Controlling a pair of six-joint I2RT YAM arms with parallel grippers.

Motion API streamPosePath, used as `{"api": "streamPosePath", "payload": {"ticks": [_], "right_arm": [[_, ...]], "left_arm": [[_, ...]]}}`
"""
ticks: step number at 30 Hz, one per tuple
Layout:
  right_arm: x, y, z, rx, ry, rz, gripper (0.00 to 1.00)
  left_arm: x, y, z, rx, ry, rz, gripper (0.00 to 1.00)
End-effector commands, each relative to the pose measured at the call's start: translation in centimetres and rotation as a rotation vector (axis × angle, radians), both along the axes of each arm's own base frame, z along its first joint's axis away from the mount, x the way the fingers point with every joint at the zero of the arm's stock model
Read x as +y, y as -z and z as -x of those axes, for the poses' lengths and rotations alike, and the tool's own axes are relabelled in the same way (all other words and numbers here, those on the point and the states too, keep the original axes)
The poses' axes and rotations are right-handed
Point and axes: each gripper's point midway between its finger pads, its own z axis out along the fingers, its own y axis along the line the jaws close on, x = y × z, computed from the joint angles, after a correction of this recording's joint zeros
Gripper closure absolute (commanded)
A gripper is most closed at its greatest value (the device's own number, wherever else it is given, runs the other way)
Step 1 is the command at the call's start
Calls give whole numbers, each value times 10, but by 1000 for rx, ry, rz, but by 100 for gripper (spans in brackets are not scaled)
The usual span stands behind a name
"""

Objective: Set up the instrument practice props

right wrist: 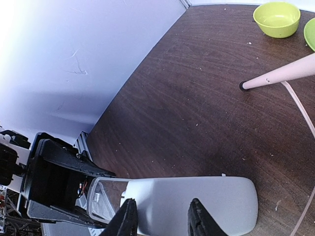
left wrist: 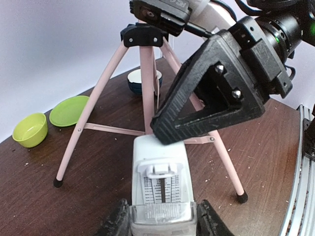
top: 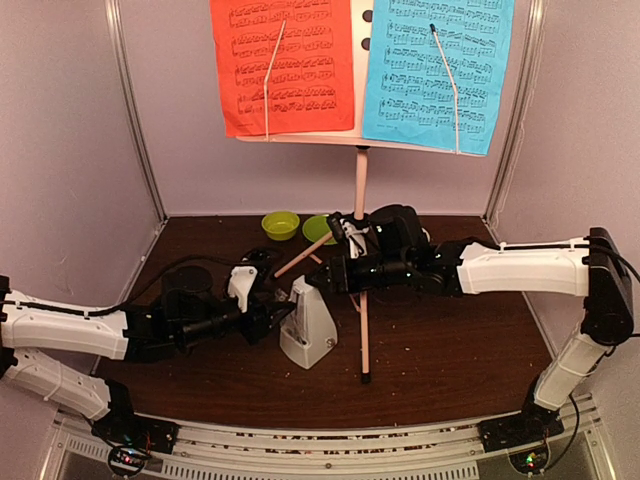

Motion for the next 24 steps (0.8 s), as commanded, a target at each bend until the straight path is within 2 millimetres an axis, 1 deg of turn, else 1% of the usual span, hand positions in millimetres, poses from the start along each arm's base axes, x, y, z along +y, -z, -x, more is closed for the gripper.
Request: {"api": "streamPosePath", "payload": {"ticks": [1, 4, 5, 7, 9, 13, 16, 19, 22, 24], "right_arm": [[-50, 117, 22, 187, 35, 376, 65], [-45, 106, 21, 169, 19, 355, 63], [-43, 102, 21, 163, 14, 347, 62], [-38, 91, 20, 146, 6, 327, 61], [-34, 79, 19, 131, -2, 306, 59], [-27, 63, 18, 109, -13, 271, 57], [-23, 52, 17, 92, -22, 251, 54], [-19, 43, 16, 81, -30, 233, 51], [-15, 34, 16, 71, -35, 217, 47], [-12, 29, 15, 63, -39, 209, 42]], "left_arm": [[-3, -6, 7, 32, 24, 56, 81], [13, -21, 2, -7, -25, 52, 80], [18, -23, 0, -5, -39, 36, 80], [28, -26, -3, 12, -58, 8, 80], [41, -23, -9, 53, -87, -22, 79], [68, -28, -20, 122, -164, -22, 78], [88, -19, -35, 210, -251, -74, 78], [108, -4, -52, 336, -354, -161, 79], [119, 12, -66, 452, -413, -267, 80], [119, 19, -74, 513, -408, -324, 78]]}}
